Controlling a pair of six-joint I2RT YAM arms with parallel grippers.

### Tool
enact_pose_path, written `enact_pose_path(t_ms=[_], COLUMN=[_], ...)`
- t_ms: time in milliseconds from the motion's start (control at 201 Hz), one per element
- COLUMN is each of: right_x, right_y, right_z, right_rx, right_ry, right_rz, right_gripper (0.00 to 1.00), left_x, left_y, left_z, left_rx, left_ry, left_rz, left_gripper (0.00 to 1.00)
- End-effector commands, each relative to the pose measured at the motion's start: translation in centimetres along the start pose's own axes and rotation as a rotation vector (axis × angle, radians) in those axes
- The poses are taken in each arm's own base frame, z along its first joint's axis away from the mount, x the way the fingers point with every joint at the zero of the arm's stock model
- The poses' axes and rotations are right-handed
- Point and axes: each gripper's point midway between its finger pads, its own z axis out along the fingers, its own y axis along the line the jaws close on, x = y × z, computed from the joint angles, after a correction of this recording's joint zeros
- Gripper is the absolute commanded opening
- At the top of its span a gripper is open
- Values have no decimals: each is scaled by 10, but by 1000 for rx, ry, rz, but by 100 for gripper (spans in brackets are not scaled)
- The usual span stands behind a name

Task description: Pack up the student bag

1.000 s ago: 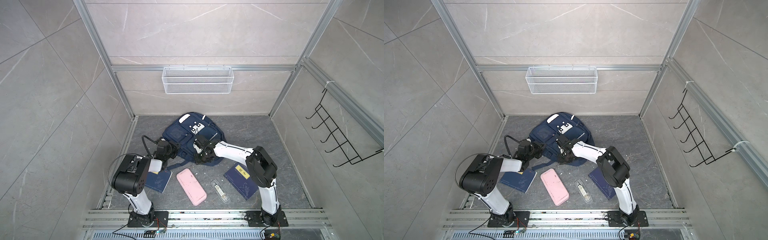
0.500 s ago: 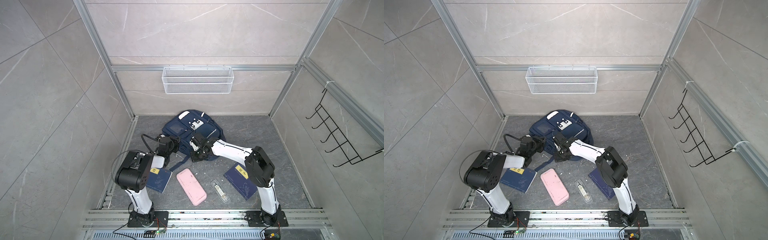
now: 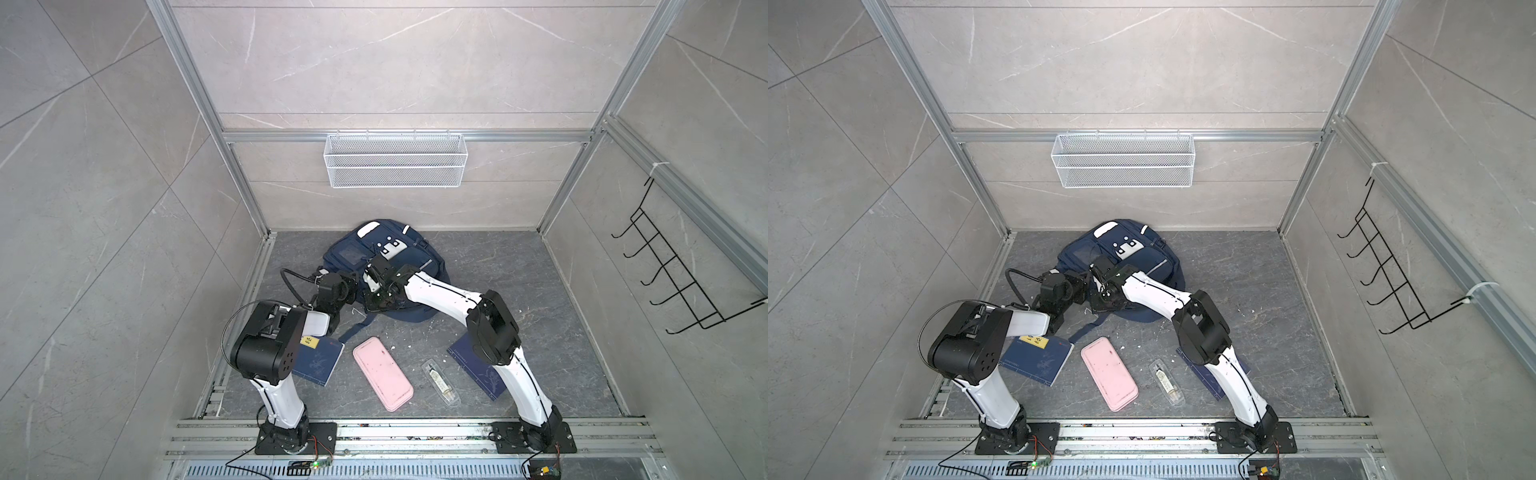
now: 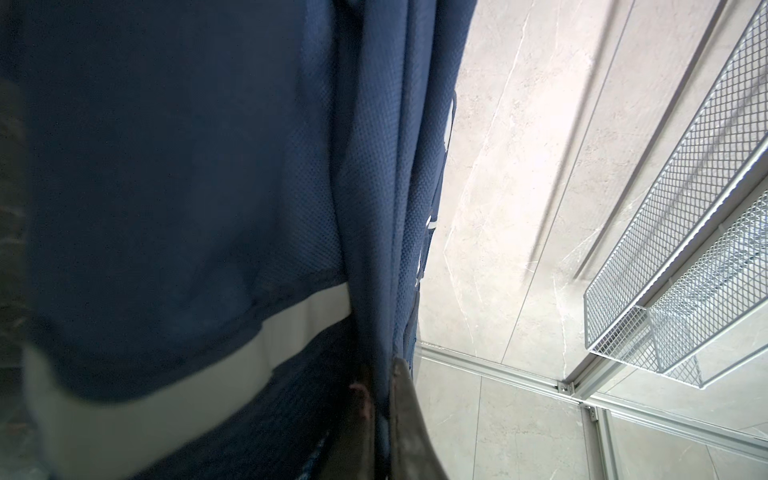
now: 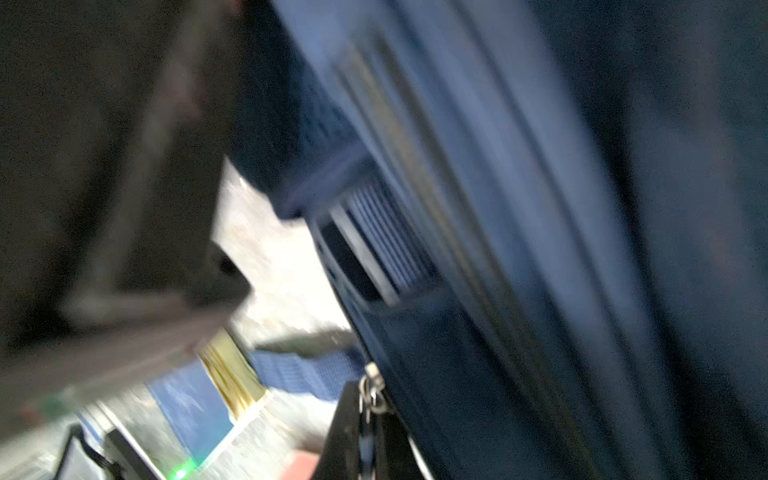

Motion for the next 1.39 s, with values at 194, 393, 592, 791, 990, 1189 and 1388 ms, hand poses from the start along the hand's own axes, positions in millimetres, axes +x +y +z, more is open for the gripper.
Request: enact_pose_path(t_ms=[194,393,592,791,990,1189,1388], right_x=[-13,-26,-41,-51,-38,-22,3], right_y=[24,27,24,27,16,-2,-26], right_z=[19,23,17,10,6,-25,-62], right_rx=[-69,-87,-137,-221,-191,-134,-55], right_ry=[-23,-57,-131,-184,-166,-192,-202], right_rz=[37,68,125,163,158,143,119], right_gripper=[0,1,3,6,25,48,49], left_x=[12,12,12,12,14,18,16], left_y=[-55,-58,-58,-57,-58,-54,-53], left_z=[0,-3,-5,-5,-2,5,4], left_rx=[164,171,167,167,154,127,109], left_ry=[30,28,28,28,44,77,88], left_rz=[-9,-10,-6,-11,13,31,62], left_gripper=[0,0,0,0,0,0,0])
